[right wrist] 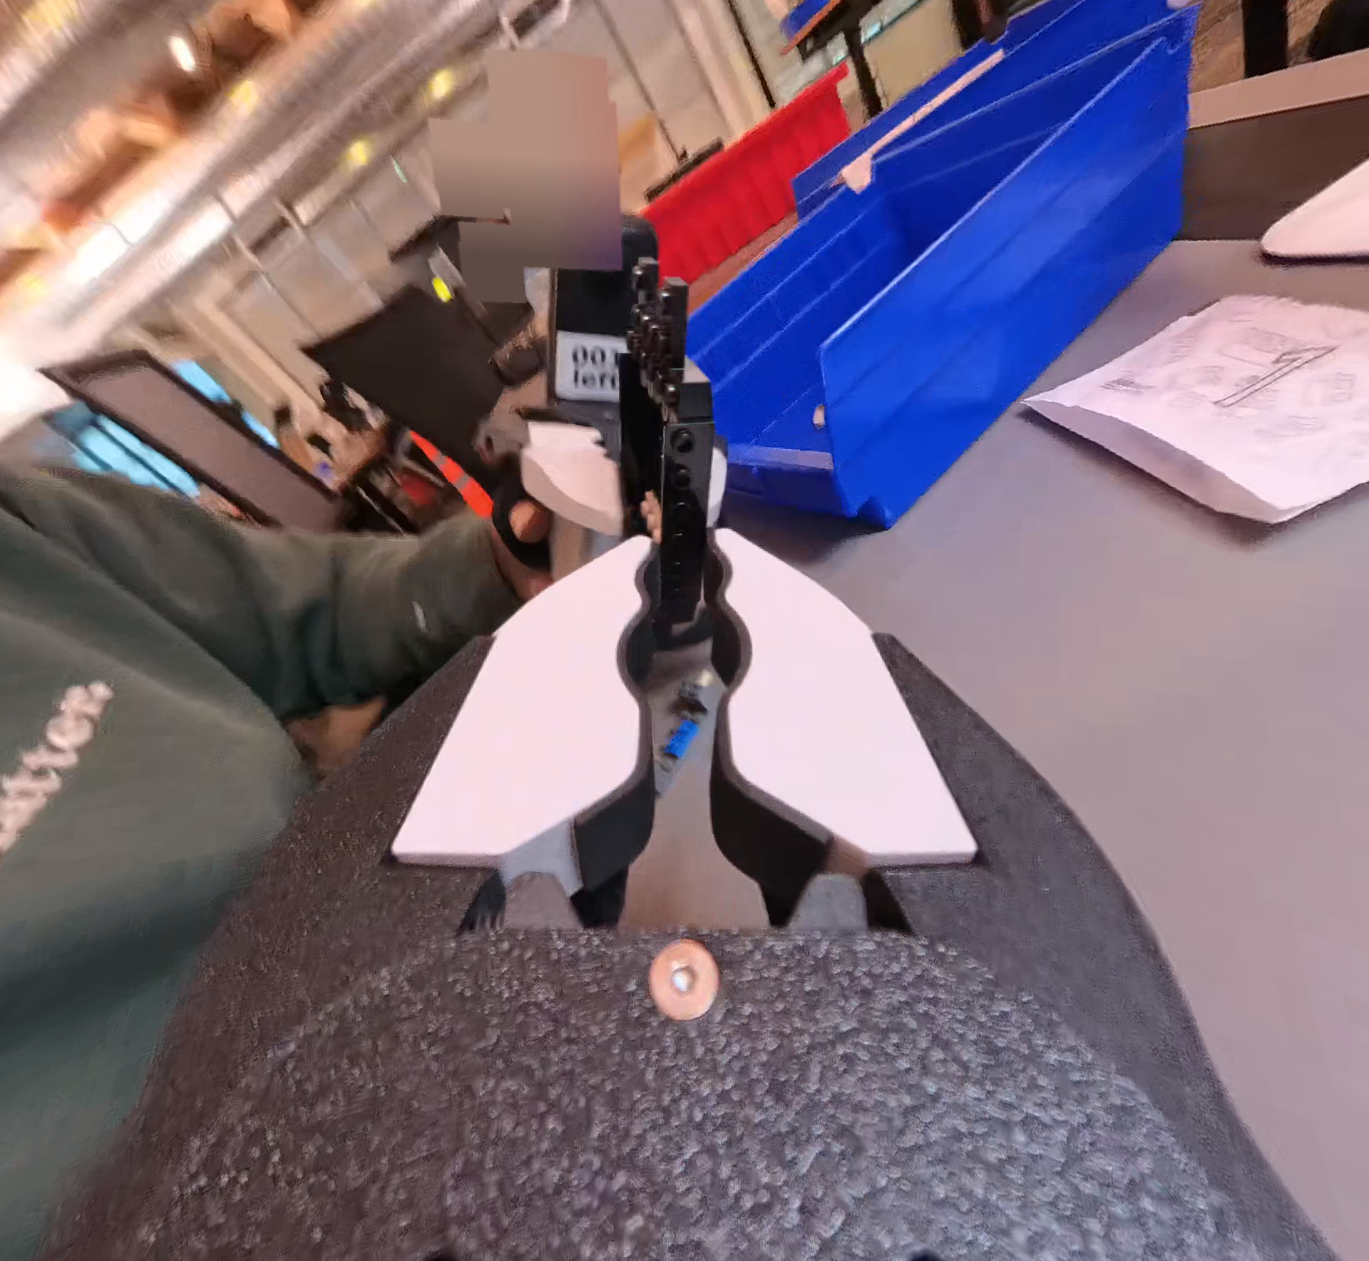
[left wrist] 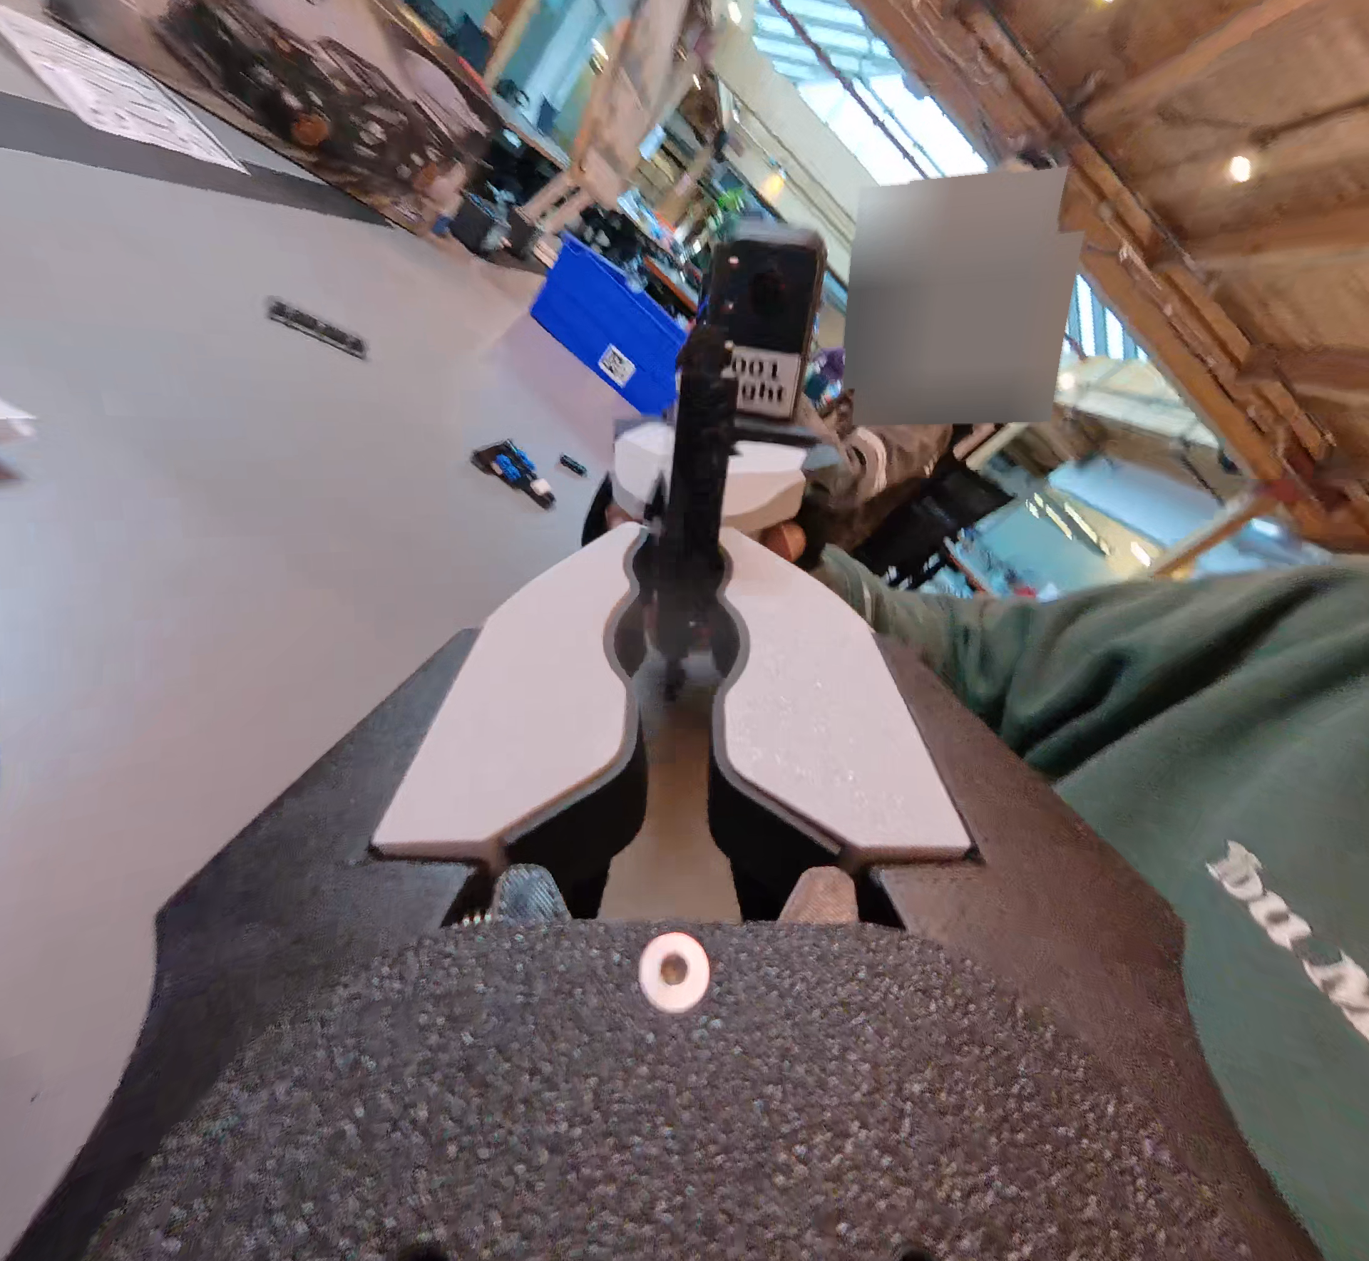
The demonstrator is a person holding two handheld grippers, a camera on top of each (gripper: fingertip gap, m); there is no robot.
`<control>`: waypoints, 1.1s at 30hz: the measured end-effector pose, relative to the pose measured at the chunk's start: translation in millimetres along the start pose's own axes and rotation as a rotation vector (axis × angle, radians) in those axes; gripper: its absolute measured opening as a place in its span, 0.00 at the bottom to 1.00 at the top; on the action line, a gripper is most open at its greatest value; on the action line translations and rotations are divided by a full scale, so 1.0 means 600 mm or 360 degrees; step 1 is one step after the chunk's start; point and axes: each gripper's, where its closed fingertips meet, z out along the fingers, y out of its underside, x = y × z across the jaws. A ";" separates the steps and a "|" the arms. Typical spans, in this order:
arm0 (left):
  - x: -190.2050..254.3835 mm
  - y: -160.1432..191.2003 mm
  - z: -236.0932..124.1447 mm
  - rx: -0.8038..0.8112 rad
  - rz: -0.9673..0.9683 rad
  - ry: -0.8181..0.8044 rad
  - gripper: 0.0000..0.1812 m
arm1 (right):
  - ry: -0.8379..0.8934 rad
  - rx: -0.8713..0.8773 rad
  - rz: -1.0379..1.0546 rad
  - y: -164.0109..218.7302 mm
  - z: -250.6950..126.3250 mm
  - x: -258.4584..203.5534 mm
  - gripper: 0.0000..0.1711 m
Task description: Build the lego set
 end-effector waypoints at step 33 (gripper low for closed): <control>-0.066 -0.014 -0.019 0.0135 -0.0004 -0.0468 0.05 | 0.0626 -0.0211 -0.0388 0.024 0.002 0.057 0.18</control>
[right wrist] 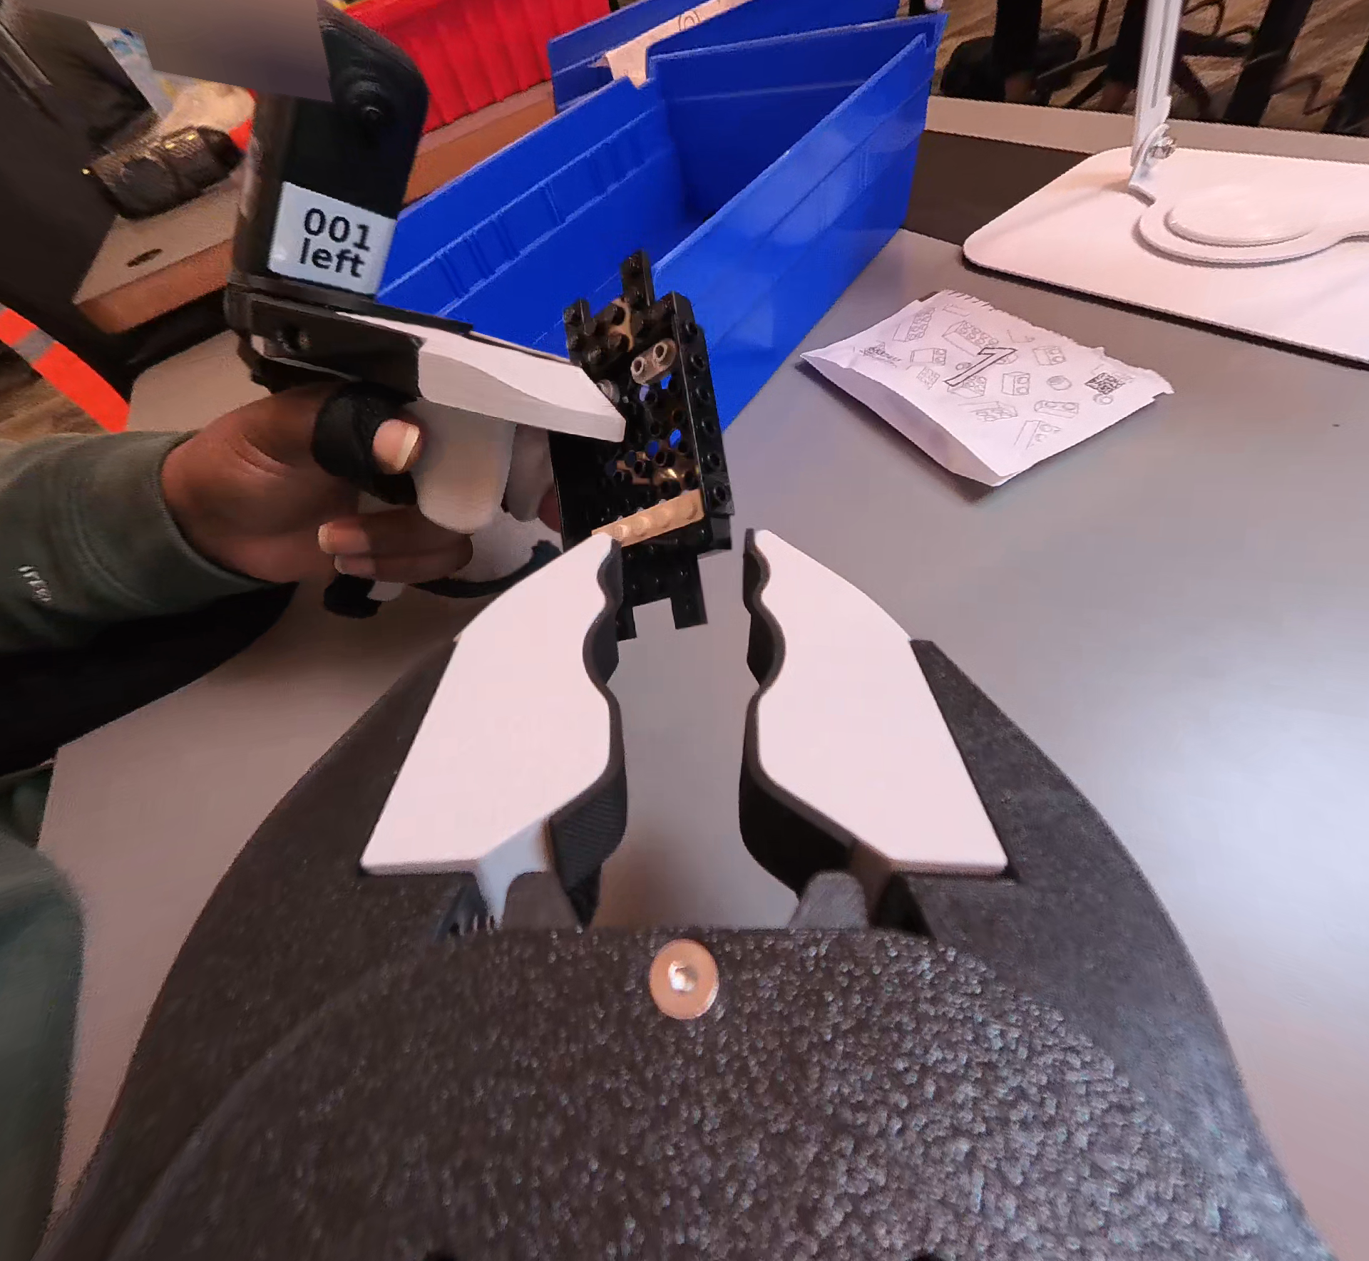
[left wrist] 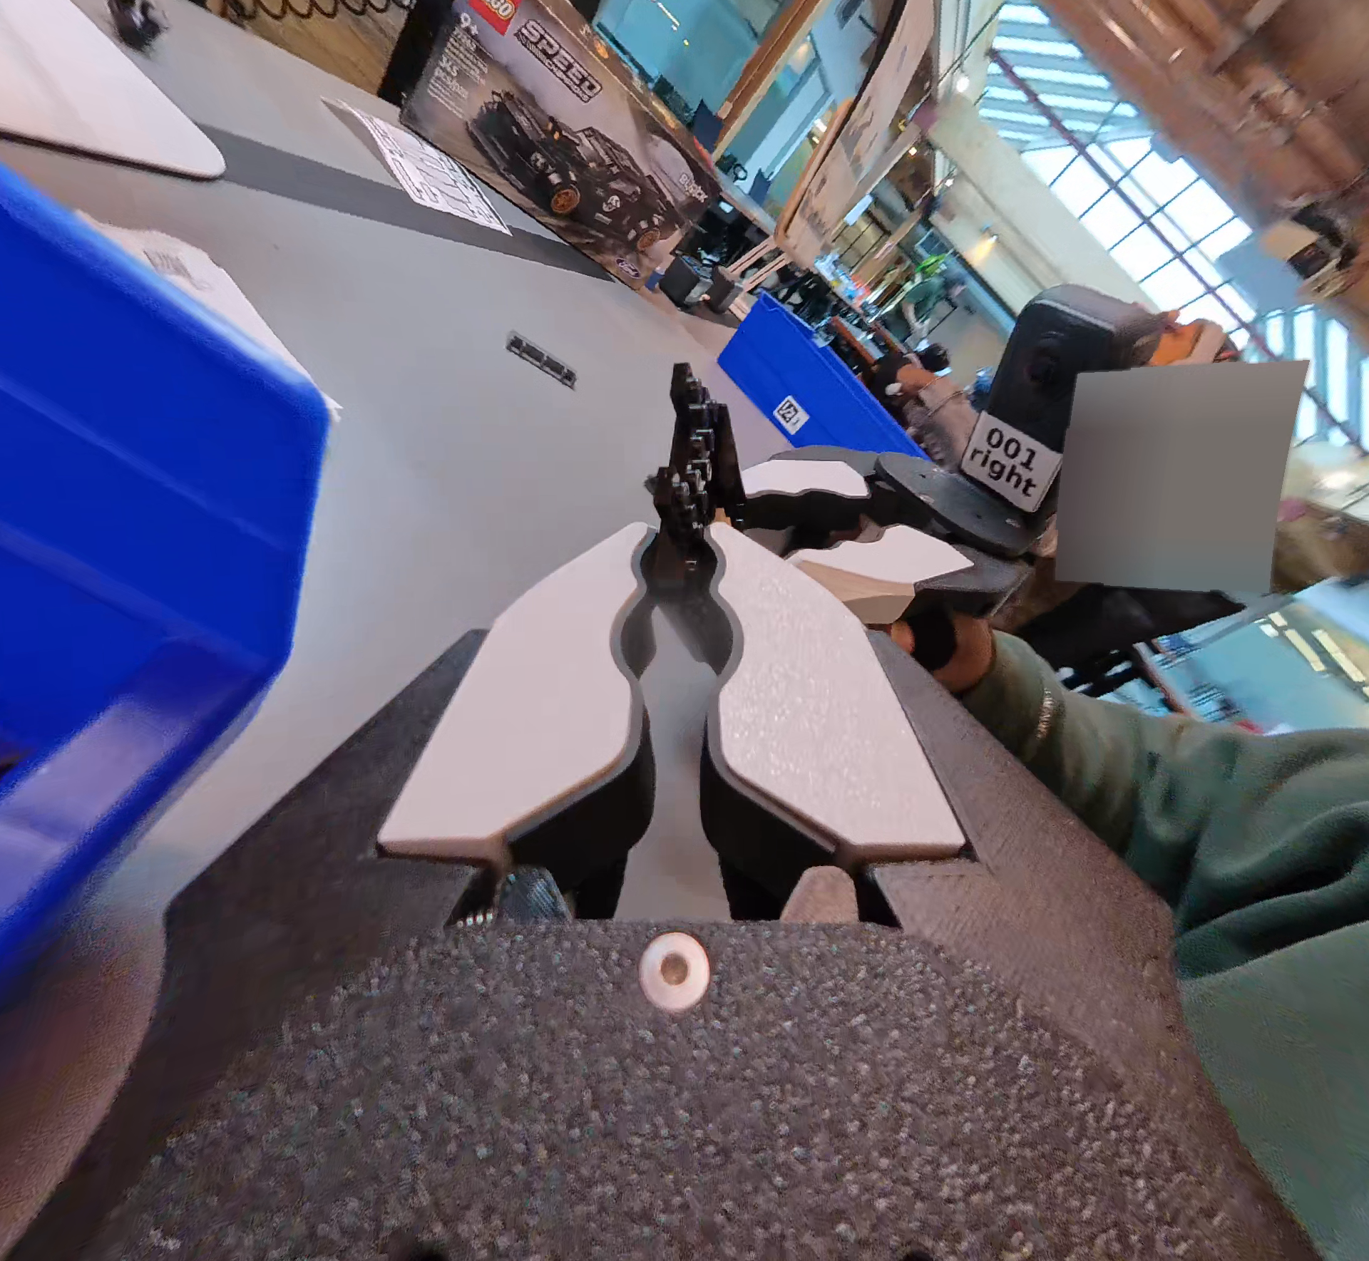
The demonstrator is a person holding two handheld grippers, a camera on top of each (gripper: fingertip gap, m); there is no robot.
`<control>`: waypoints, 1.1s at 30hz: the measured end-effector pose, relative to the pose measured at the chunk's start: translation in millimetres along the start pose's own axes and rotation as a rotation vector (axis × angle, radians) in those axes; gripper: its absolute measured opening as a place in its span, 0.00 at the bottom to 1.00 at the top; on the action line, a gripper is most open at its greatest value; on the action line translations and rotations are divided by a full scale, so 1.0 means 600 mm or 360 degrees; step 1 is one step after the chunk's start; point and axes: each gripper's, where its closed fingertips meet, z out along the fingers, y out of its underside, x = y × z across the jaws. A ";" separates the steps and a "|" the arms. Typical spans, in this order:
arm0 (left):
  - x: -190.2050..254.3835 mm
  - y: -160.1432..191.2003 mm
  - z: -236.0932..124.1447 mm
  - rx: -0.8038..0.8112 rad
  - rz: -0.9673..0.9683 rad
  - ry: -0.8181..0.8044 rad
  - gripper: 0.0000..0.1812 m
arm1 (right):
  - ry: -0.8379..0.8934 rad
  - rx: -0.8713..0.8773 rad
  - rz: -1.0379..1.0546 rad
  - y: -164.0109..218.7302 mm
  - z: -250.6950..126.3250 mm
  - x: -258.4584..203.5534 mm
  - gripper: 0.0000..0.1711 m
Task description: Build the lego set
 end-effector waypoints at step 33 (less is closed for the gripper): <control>0.011 0.120 -0.085 -0.1107 0.1128 0.0223 0.17 | -0.0453 -0.0553 -0.0338 0.077 -0.015 -0.062 0.18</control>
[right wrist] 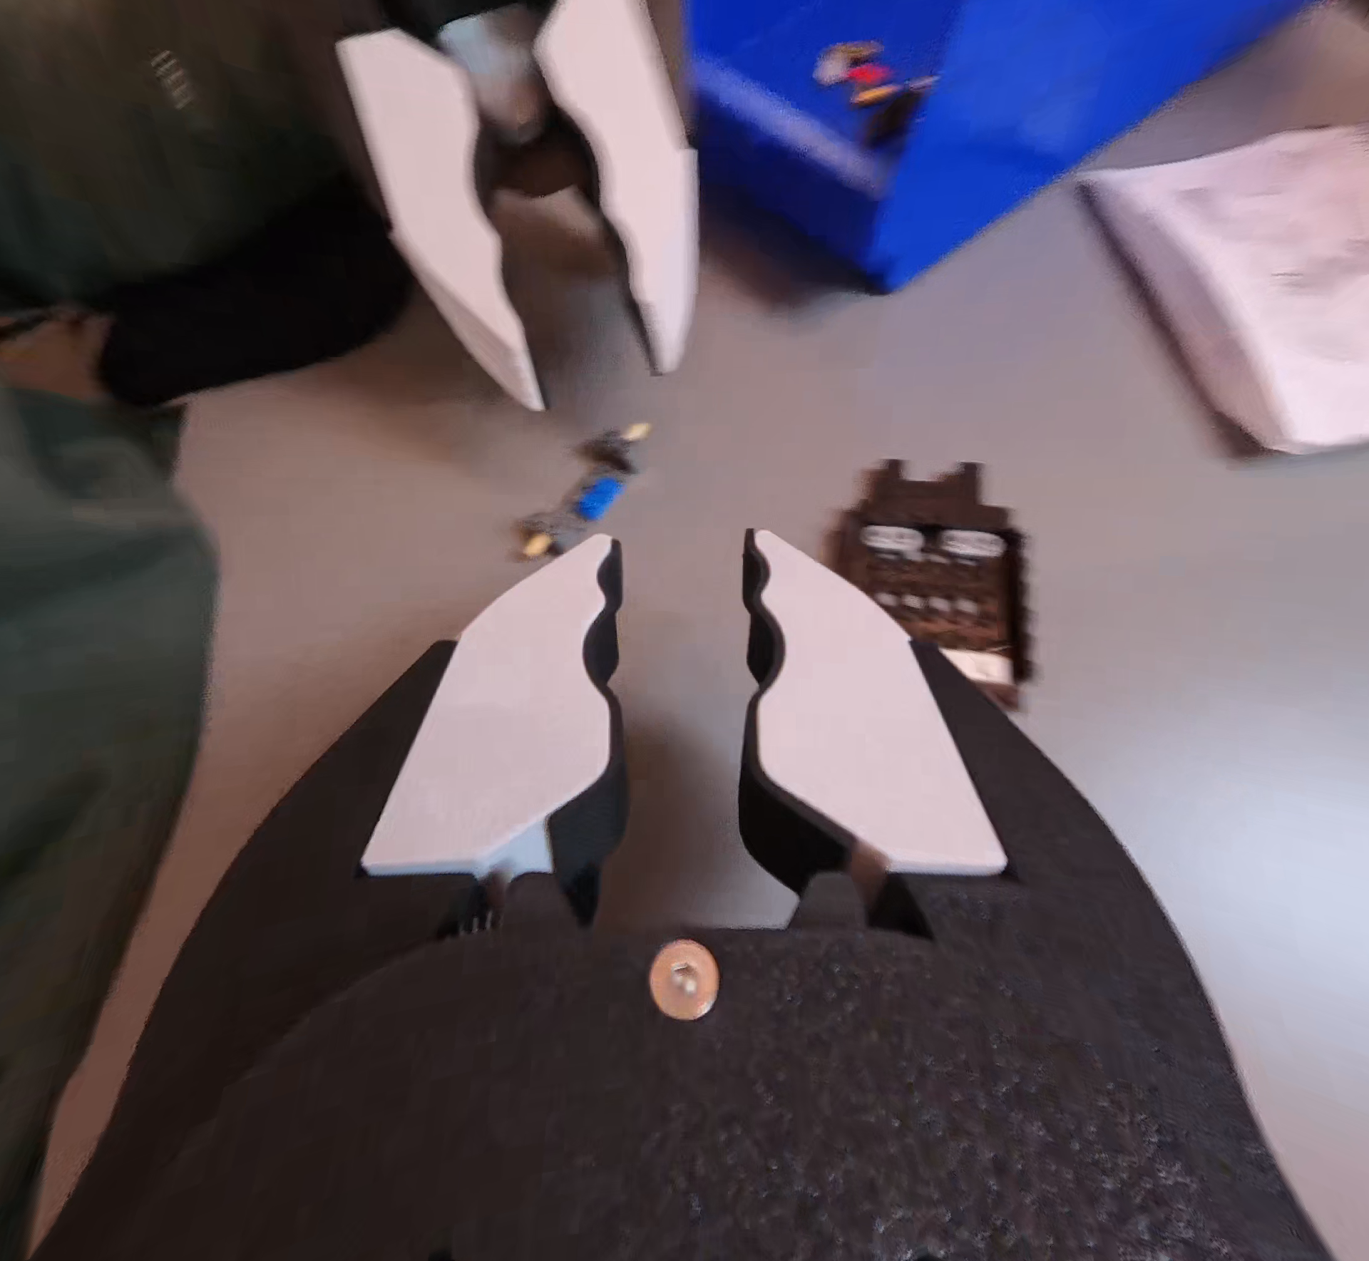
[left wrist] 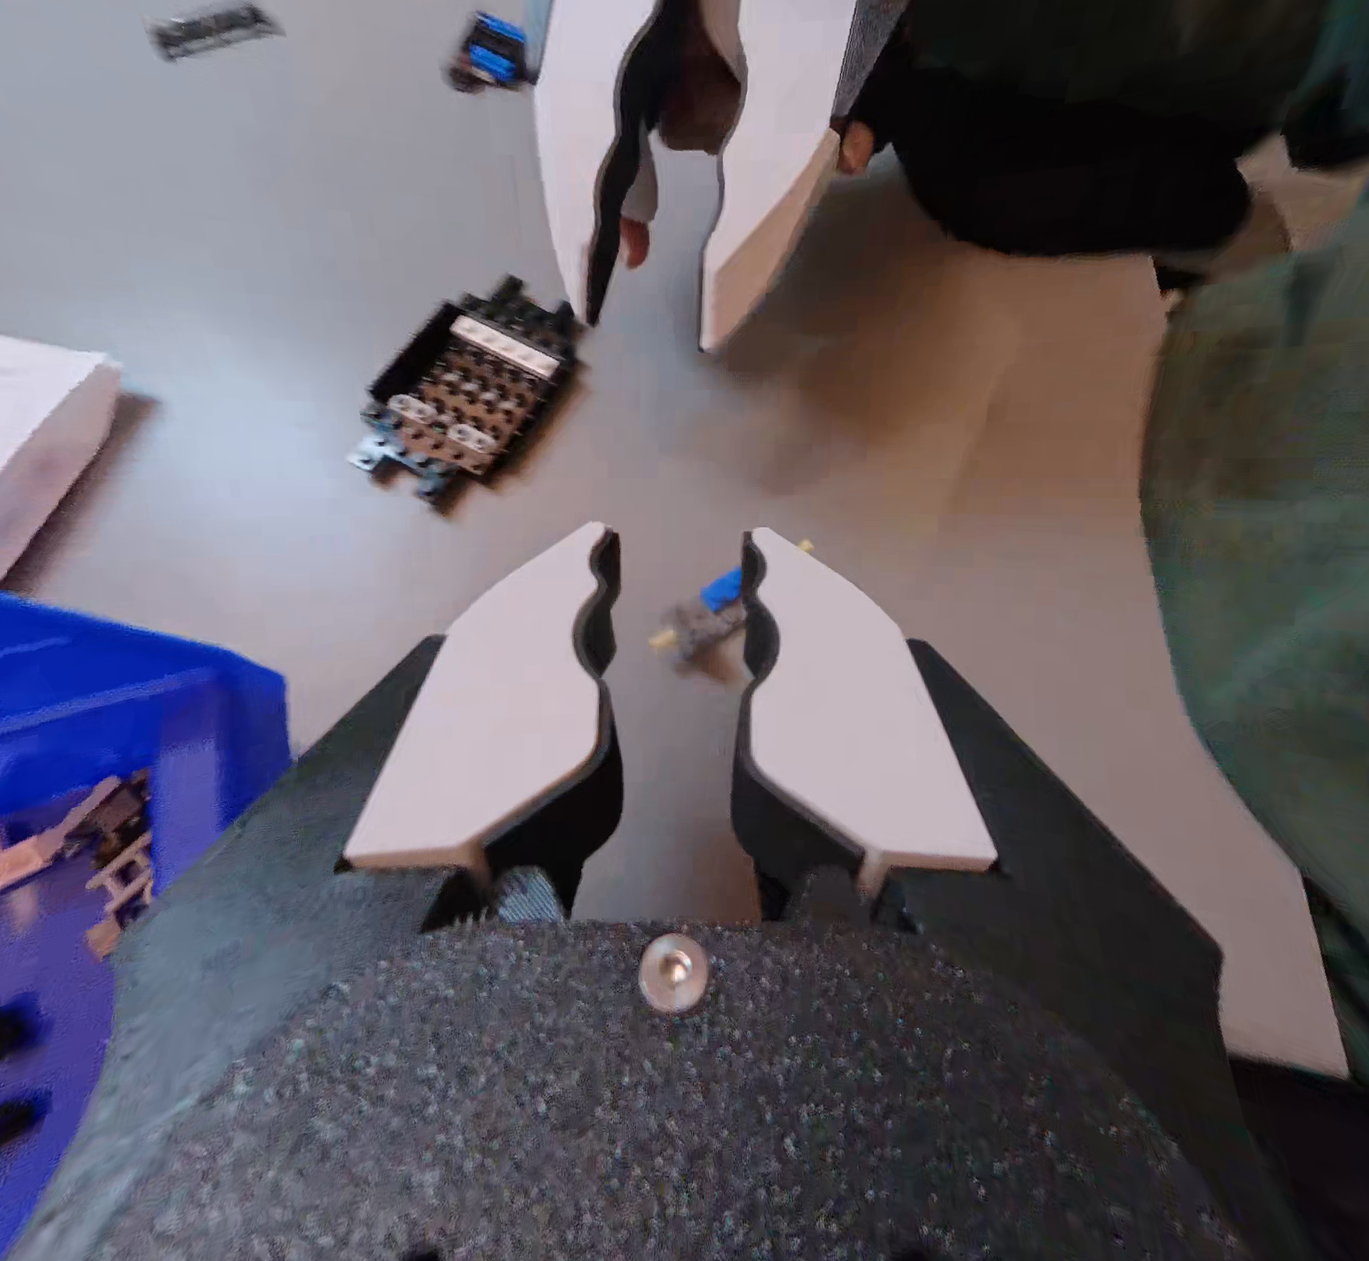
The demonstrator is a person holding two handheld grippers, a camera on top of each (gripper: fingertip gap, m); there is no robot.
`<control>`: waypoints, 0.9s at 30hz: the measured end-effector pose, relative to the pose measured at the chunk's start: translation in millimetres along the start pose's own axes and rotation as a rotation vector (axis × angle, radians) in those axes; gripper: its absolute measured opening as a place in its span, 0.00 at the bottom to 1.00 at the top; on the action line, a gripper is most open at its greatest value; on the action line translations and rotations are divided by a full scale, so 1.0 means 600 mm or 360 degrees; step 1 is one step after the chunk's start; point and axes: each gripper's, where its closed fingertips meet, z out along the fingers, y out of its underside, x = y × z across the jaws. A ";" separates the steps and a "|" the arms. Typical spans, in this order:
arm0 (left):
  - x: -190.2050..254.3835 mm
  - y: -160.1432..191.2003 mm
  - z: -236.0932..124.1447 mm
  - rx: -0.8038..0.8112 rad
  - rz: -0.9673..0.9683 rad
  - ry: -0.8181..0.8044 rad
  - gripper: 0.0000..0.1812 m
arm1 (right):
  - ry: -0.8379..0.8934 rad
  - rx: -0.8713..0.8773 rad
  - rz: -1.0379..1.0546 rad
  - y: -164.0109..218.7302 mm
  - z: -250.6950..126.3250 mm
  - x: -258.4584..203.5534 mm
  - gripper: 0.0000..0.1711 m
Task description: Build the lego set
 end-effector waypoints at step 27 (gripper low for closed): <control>-0.009 -0.078 -0.010 0.0560 -0.0058 -0.0041 0.16 | 0.0566 0.0192 -0.0585 -0.062 0.006 0.003 0.09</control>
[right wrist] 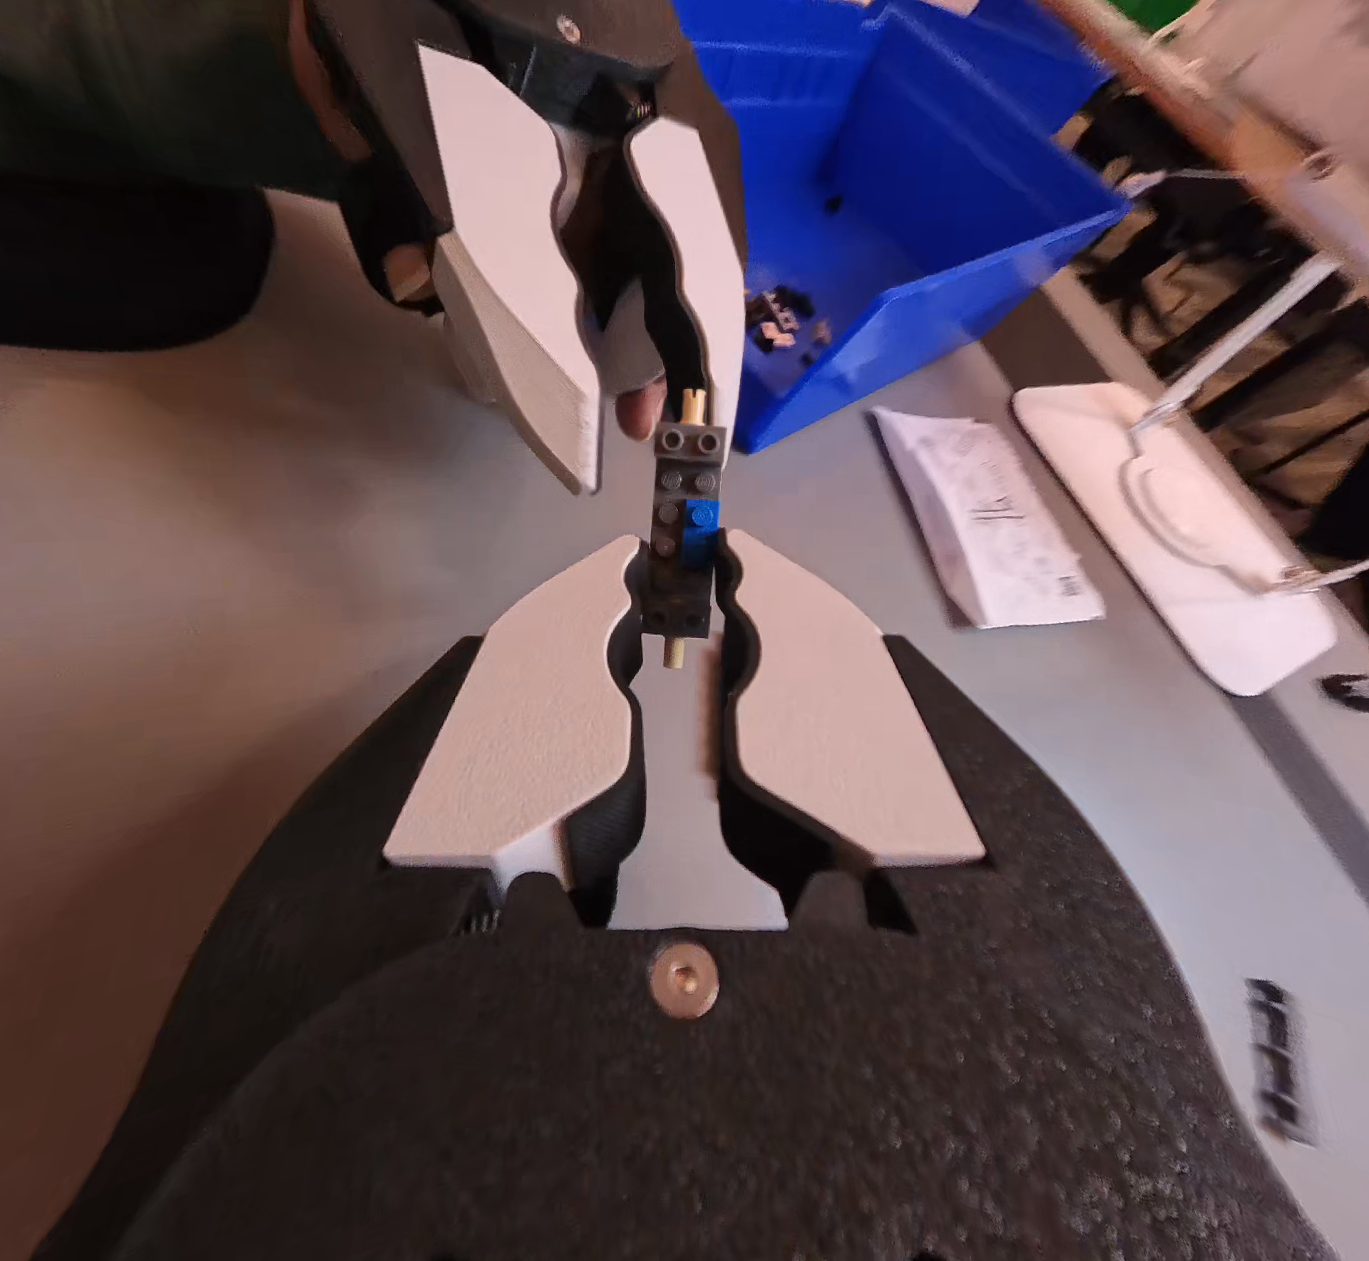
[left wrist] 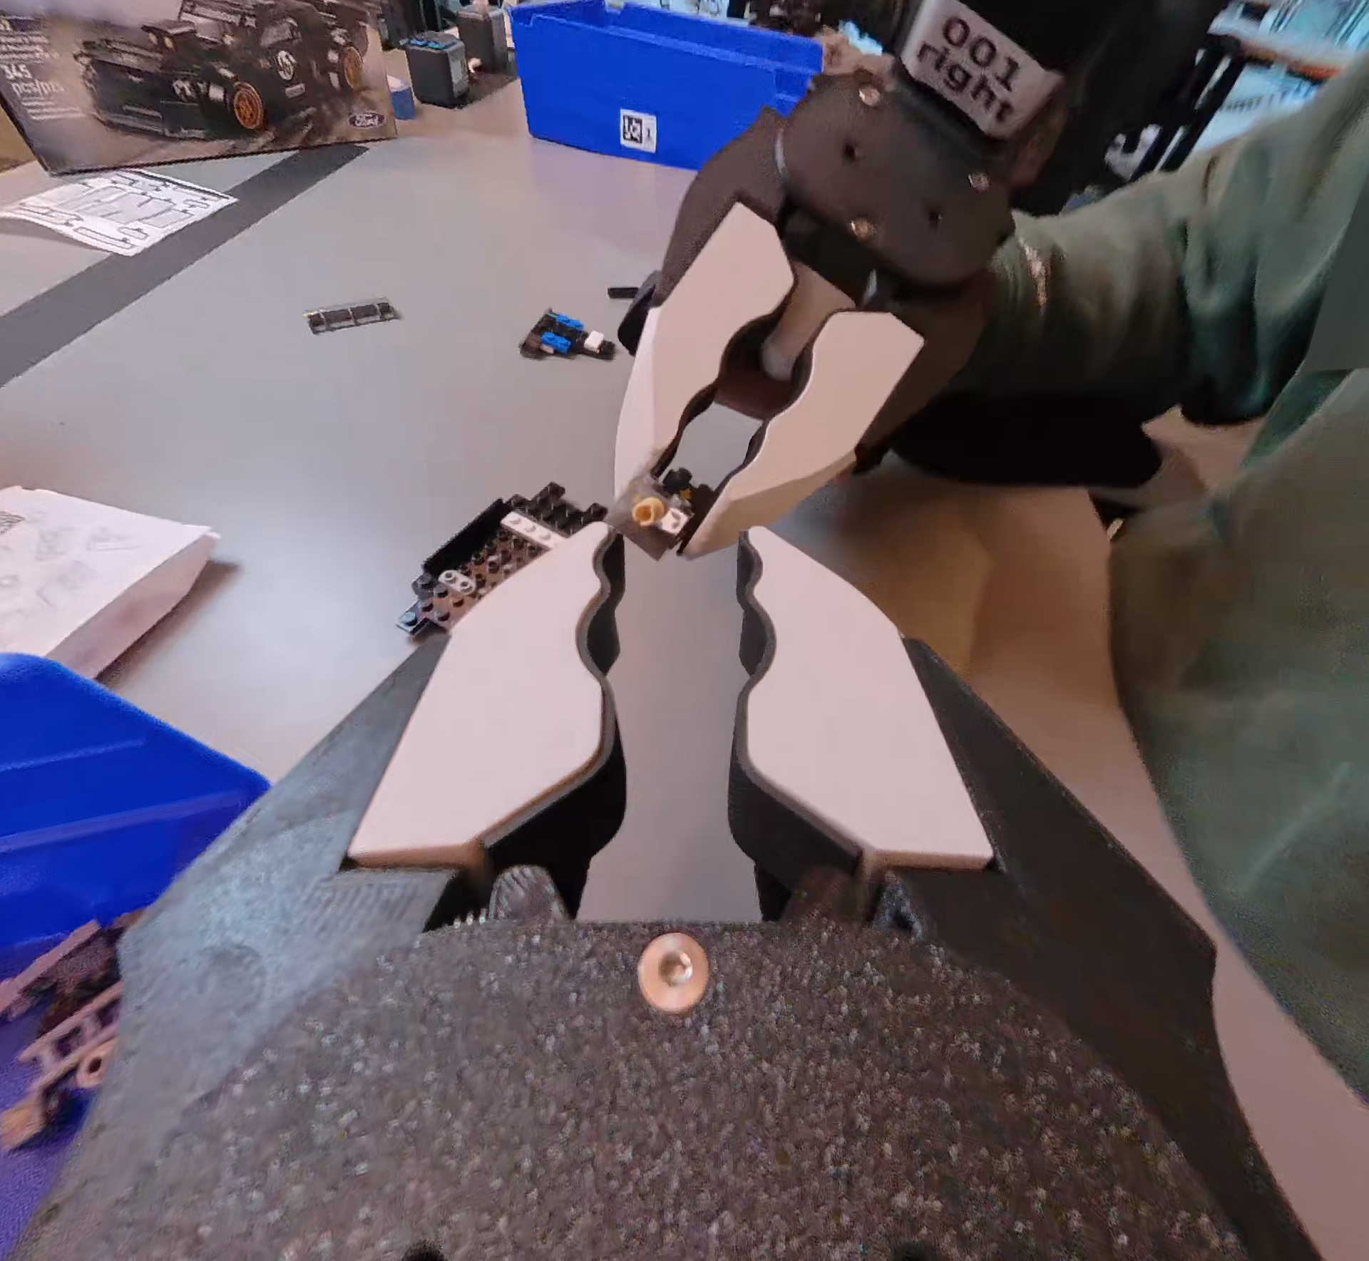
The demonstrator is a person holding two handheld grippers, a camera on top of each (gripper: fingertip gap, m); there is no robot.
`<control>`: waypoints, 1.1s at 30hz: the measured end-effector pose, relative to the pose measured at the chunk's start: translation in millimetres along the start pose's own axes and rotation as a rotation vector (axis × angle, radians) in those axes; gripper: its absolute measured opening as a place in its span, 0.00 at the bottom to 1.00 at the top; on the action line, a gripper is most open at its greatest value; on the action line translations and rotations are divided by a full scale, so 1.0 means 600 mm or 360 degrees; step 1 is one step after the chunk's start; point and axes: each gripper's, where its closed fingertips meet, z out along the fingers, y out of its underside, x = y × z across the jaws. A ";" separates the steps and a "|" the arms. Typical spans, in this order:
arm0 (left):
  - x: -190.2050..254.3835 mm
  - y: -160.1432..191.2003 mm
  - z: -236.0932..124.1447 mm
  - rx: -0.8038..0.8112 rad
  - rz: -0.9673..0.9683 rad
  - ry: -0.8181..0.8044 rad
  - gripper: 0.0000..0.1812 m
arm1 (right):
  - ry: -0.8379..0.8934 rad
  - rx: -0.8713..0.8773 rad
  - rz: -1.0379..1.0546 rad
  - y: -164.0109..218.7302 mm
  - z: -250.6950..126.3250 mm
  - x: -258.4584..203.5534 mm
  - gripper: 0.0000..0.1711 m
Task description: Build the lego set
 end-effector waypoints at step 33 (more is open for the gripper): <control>-0.005 0.008 0.022 -0.0060 0.0080 -0.0149 0.02 | -0.0044 0.0134 0.0014 -0.002 -0.012 0.007 0.05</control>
